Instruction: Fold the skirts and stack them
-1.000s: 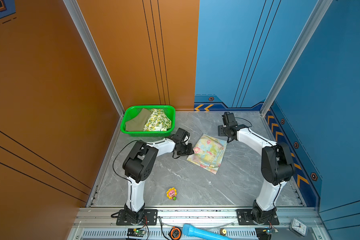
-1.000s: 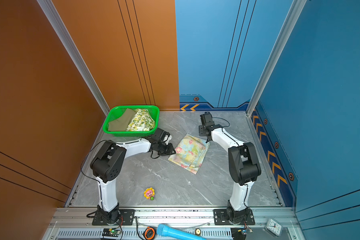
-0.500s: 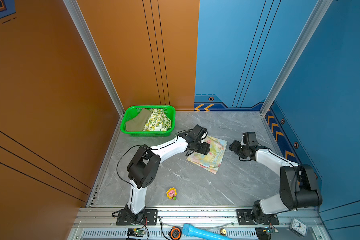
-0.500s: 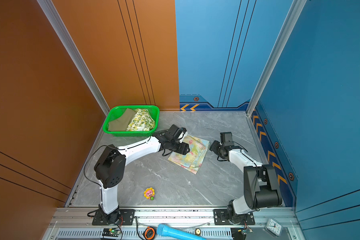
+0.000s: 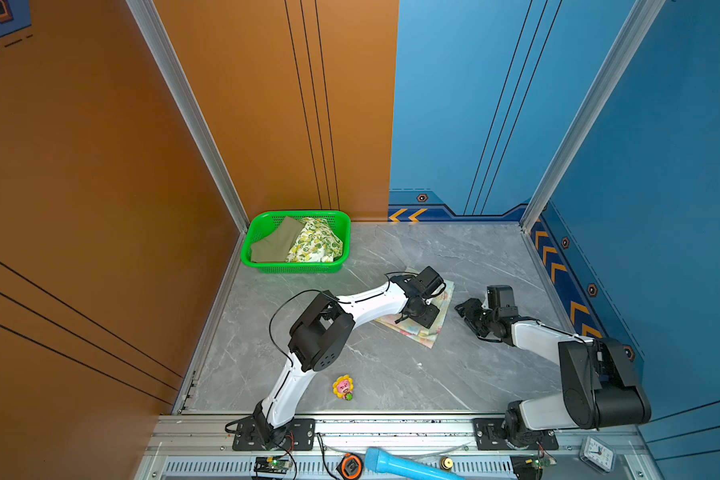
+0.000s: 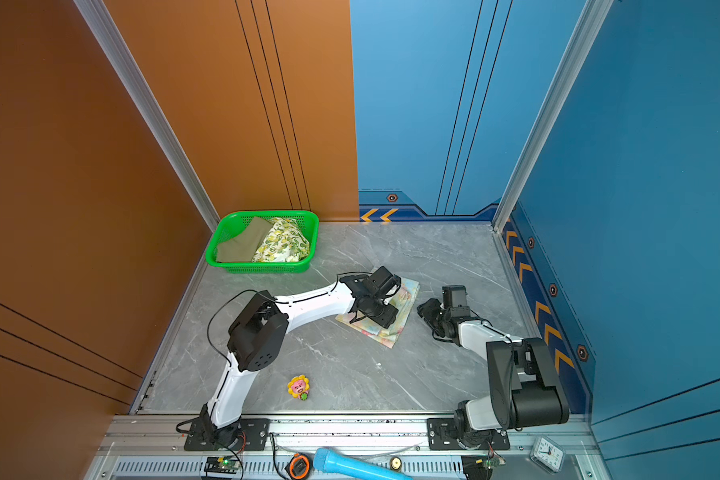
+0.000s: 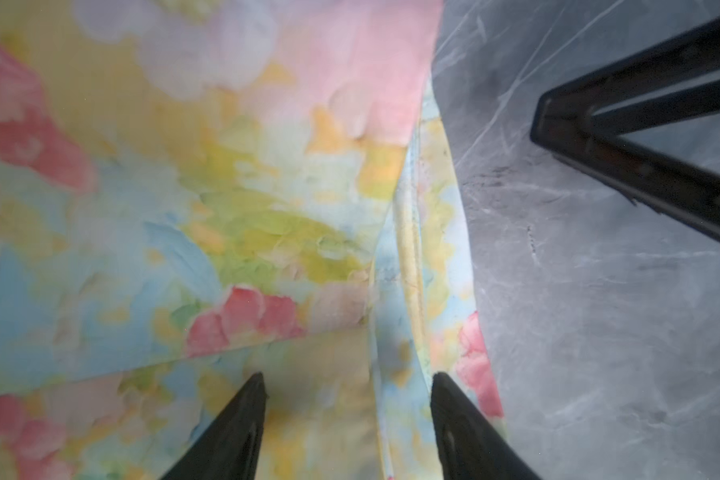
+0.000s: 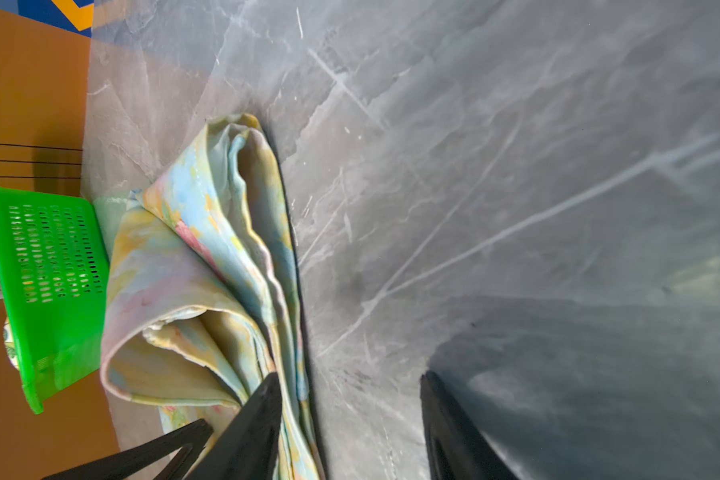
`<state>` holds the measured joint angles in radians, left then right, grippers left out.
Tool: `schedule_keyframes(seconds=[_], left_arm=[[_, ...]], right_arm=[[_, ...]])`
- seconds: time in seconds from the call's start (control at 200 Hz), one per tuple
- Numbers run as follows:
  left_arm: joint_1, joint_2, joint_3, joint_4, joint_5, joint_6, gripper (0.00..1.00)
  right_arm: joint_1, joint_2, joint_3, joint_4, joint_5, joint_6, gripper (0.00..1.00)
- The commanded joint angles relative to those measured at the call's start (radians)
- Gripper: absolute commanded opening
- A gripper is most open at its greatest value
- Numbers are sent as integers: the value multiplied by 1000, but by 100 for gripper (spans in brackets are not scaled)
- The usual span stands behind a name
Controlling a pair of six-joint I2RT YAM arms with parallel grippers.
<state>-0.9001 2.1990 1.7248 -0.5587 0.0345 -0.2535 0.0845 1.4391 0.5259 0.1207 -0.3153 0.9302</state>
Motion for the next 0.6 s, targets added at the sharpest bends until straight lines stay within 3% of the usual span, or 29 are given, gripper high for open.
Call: schedule_keyframes(seconds=[0.0, 0.21, 0.441, 0.591], left_arm=[[-18, 37, 50, -57, -63, 22, 63], [-32, 90, 92, -73, -82, 21, 55], [-30, 117, 122, -78, -80, 14, 17], [-30, 116, 134, -81, -79, 12, 4]], right_arm=[[11, 4, -34, 63, -24, 57, 53], [32, 10, -66, 101, -18, 84, 49], [61, 28, -76, 136, -4, 88, 42], [68, 53, -71, 150, 8, 79, 36]])
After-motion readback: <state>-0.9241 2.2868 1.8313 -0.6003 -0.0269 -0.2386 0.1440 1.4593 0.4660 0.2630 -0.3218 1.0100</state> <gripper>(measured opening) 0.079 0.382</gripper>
